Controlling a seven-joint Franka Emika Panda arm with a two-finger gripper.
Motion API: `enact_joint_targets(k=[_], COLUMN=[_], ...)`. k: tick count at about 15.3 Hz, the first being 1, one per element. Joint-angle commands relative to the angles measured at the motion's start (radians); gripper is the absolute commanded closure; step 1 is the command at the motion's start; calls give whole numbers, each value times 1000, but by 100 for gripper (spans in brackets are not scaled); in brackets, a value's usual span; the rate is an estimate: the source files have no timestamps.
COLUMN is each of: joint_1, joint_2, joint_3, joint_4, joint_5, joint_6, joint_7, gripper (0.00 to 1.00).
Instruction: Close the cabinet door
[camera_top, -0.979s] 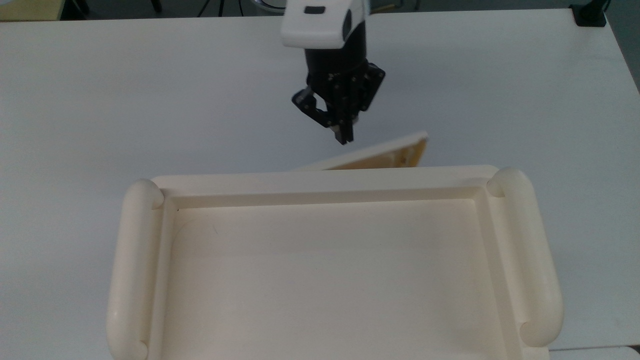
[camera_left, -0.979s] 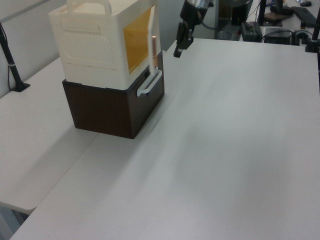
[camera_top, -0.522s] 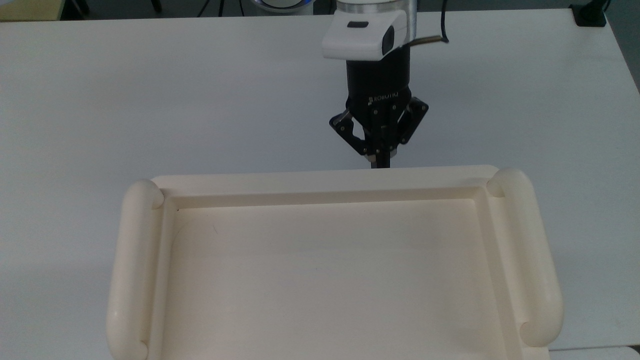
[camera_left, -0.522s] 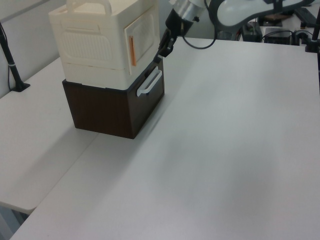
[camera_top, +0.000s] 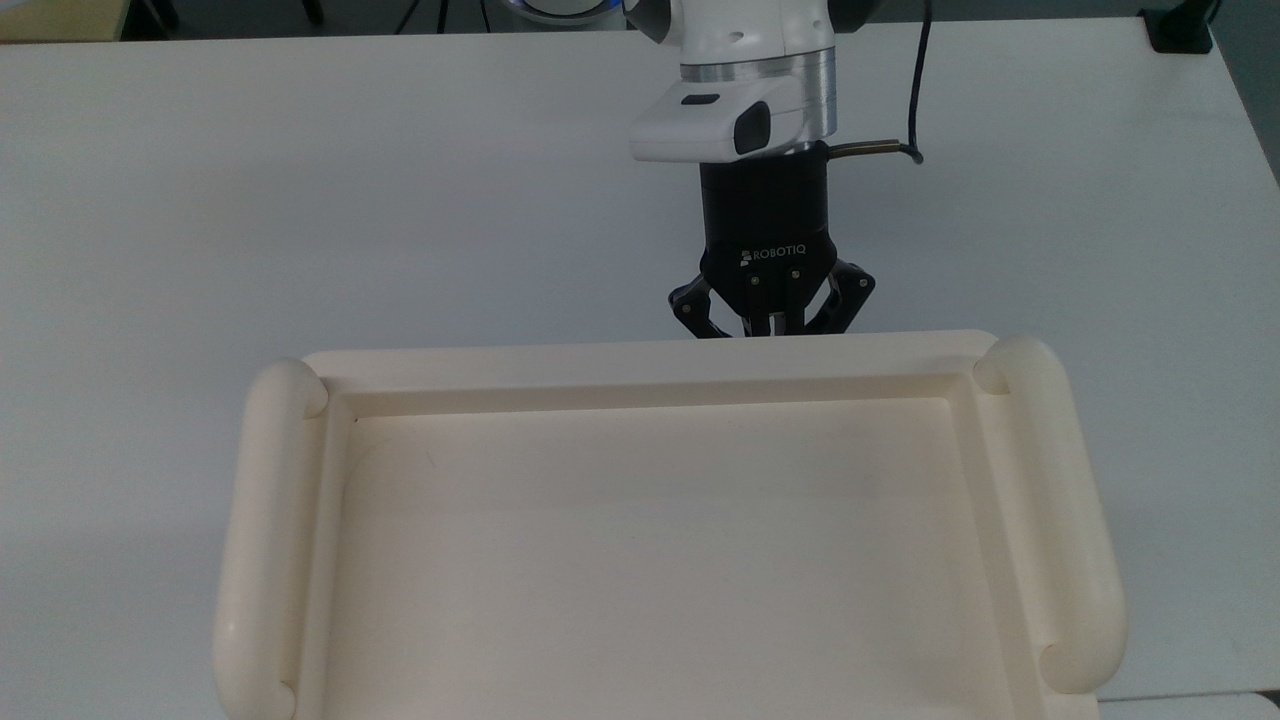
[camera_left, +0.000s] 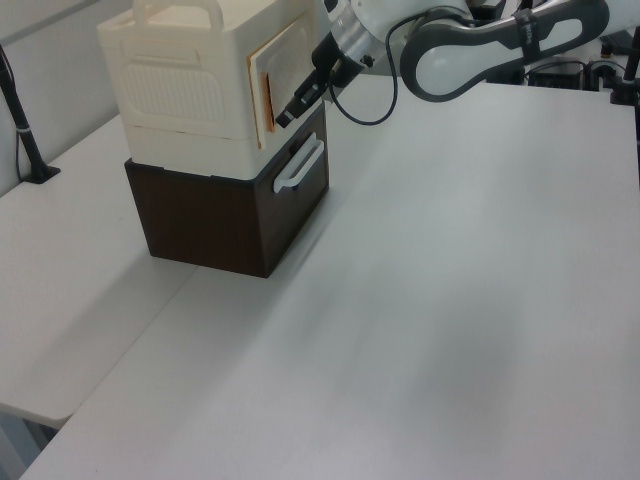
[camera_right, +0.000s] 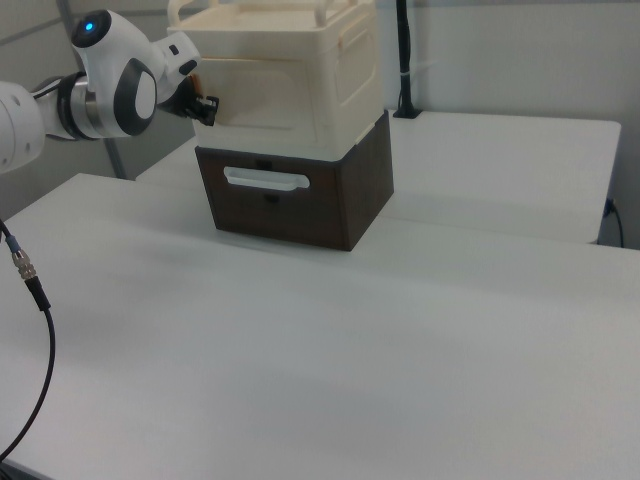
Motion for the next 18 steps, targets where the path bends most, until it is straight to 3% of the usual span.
enact_joint_targets(k=[1, 8, 11, 15, 18], joint_1=[16, 8, 22, 27, 25], joint_2=[24, 44, 89, 64, 9], joint_3=[-20, -31, -74, -76, -74], joint_4=[24, 79, 79, 53, -22], joint_5=[-46, -63, -65, -62, -55], joint_6=[57, 115, 158, 154, 131], joint_7=[70, 78, 99, 106, 104], gripper=[92, 91, 90, 90, 90])
